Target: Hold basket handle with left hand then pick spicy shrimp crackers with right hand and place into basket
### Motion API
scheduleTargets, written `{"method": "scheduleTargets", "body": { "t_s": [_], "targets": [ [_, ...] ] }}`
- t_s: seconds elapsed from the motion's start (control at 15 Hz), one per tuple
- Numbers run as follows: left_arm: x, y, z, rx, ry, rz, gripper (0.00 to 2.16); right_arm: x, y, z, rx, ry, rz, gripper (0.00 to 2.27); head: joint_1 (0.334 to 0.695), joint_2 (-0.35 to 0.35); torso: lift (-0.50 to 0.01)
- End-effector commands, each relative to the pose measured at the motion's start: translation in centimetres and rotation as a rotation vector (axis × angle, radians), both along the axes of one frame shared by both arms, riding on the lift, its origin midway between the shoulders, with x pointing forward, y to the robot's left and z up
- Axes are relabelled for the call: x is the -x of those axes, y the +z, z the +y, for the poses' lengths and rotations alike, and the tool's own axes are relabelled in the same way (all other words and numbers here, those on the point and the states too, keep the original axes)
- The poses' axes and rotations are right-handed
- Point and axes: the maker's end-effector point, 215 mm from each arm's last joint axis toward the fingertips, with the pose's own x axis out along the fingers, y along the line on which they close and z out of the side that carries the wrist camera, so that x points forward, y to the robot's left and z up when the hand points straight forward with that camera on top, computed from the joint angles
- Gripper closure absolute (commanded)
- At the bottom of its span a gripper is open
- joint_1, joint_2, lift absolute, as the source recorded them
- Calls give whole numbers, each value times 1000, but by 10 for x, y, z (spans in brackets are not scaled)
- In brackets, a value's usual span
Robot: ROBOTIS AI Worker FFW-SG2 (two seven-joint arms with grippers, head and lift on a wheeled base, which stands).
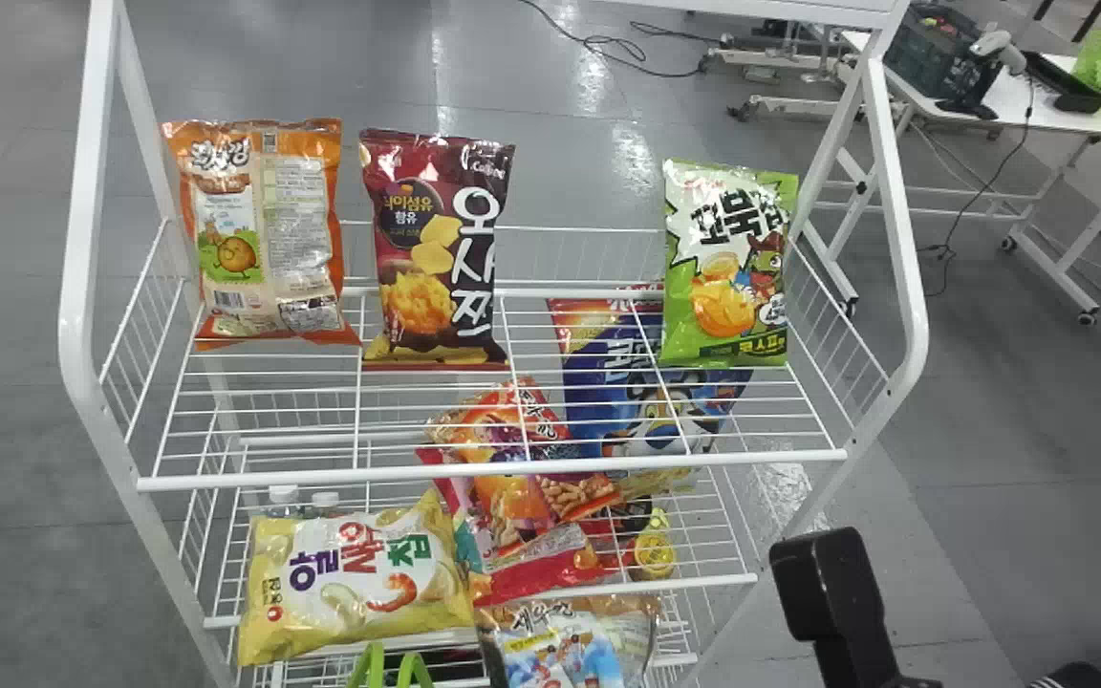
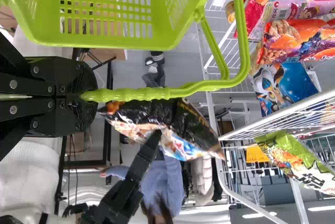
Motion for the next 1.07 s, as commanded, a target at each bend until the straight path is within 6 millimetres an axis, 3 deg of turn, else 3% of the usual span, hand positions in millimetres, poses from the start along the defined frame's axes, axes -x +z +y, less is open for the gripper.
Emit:
{"method": "scheduleTargets", "body": {
  "t_s": [0.0,0.27,0.4,0.8,1.0],
  "targets": [
    [0,1,-1,2,0,0,1895,12,-19,8,-3,18,57,1926,695,-195,-37],
    [1,2,-3,6,-4,0,1895,24,-30,28,-22,41,96,1926,695,-162,-37],
    [2,2,-5,7,-8,0,1895,19,-30,40,-28,57,92,1926,695,-138,-37],
    [2,2,-8,14,-14,1,1895,17,-61,70,-27,91,164,1926,695,-59,-37],
    [2,3,-9,16,-16,-1,1895,26,-61,85,-33,126,170,1926,695,-8,-37]
  ]
}}
